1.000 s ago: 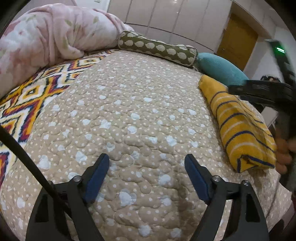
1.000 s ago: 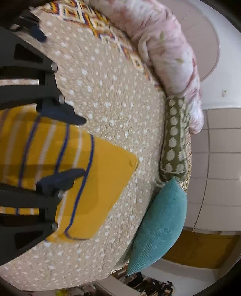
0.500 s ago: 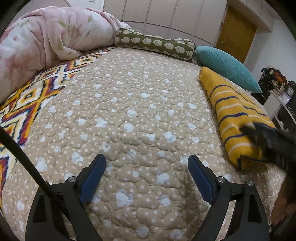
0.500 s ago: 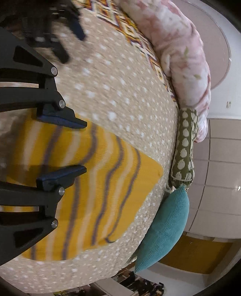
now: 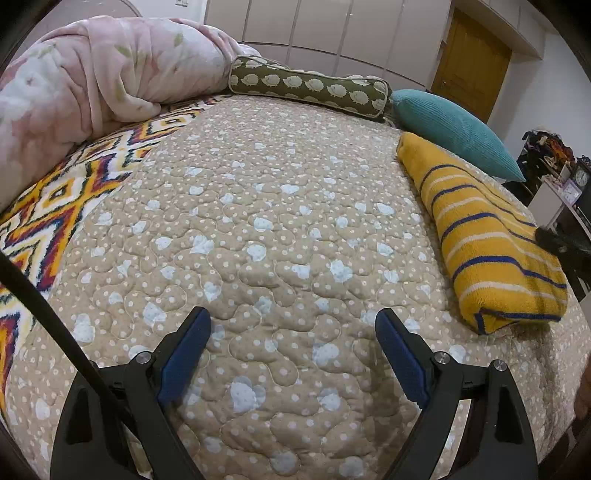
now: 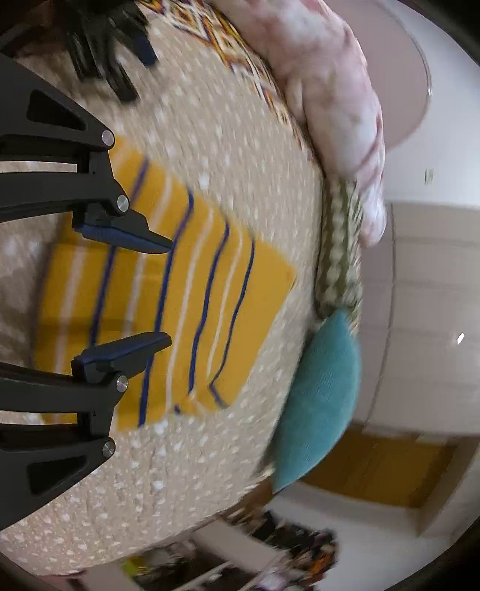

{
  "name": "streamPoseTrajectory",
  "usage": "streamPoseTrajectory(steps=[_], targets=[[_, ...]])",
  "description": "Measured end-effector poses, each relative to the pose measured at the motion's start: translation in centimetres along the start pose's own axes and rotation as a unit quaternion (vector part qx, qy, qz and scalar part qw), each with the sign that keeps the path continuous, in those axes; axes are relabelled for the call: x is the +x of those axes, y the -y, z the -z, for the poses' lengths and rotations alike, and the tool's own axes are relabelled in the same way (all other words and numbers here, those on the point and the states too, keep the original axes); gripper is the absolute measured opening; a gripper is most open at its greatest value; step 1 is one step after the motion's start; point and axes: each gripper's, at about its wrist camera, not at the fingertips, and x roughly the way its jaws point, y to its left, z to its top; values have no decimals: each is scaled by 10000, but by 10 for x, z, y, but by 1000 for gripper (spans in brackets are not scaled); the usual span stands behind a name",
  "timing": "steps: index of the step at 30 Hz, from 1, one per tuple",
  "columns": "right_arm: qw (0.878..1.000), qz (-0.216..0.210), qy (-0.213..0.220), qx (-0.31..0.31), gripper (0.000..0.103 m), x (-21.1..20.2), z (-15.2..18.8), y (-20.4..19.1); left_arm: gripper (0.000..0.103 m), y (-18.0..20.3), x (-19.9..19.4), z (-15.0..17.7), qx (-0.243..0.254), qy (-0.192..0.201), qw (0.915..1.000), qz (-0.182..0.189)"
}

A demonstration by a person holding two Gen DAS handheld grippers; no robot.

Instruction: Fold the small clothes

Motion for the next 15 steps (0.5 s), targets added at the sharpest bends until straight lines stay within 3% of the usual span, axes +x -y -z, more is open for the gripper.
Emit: streamPoseTrajectory(steps=[2,5,10,15], targets=[[9985,-25,-397,388,48,18,5,22,91,0,0,0,10,-9,10000,9],[9963,-115,-532,672,49,16,18,42,94,2,1,0,66,-54,10000,13],[9958,-6,-227,882,53,-1,6,59,97,6,4,-1,171,-119,9998,-28],[9938,-84,-163,1101,54,22,-29,65,101,5,5,-2,176,-147,9997,77]])
